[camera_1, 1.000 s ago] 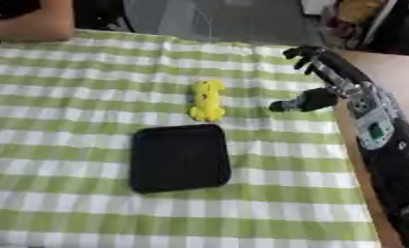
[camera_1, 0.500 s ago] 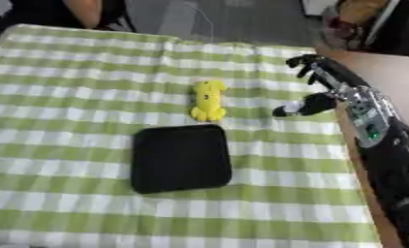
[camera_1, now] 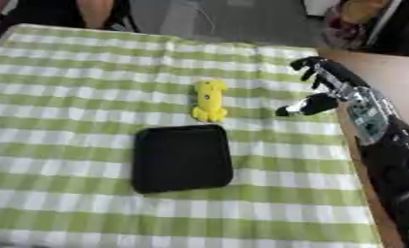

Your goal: Pick up objects on the table and place them in the box.

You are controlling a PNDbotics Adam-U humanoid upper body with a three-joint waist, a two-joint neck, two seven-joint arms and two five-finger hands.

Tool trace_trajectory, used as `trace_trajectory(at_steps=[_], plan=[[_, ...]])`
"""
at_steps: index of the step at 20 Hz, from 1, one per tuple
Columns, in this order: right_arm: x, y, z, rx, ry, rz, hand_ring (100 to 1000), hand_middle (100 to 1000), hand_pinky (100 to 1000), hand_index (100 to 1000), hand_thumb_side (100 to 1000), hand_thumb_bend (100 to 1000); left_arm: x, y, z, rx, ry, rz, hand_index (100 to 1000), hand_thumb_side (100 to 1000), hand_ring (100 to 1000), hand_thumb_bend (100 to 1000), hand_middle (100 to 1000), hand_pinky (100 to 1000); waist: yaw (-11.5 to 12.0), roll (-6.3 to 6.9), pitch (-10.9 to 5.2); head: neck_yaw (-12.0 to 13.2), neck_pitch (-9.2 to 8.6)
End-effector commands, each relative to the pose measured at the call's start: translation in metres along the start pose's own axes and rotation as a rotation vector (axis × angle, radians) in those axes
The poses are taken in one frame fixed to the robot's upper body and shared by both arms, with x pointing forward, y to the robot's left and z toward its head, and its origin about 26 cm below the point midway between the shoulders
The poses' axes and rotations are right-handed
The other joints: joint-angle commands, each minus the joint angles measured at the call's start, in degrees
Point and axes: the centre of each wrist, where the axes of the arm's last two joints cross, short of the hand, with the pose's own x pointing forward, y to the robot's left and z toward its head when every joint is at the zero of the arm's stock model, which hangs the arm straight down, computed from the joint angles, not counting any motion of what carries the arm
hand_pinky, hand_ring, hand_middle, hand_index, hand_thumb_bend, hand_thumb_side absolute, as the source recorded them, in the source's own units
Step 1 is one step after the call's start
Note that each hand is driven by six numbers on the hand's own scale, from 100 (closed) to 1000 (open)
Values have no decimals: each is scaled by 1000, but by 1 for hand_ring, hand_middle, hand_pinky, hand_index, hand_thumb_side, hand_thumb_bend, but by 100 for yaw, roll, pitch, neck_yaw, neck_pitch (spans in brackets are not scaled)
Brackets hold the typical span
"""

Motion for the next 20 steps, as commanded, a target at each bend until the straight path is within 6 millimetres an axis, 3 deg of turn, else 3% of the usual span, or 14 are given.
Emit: trace_trajectory(at_steps=[1,8,17,18,20], plan=[[11,-17,-6,-31,-34,28,719,807,567,894,394,906,5,0,-6,-5,-24,12,874,829,570,350,748,490,15,18,-78,-71,-97],[19,-14,-11,0,-59,45,718,805,563,891,360,932,6,-3,-6,-15,-29,25,874,830,571,350,748,491,63,10,-70,-103,-140],[31,8,-23,67,-33,83,735,812,589,880,336,915,8,-6,-7,-28,-33,44,874,830,571,349,749,492,142,16,-43,-170,-184],[33,11,-24,73,-31,87,736,811,591,875,325,971,8,-6,-7,-30,-33,46,874,830,571,349,749,492,149,17,-40,-177,-188],[35,16,-25,83,-28,94,736,813,593,874,331,915,9,-7,-7,-32,-34,49,874,830,571,349,749,492,161,19,-37,-191,-195]])
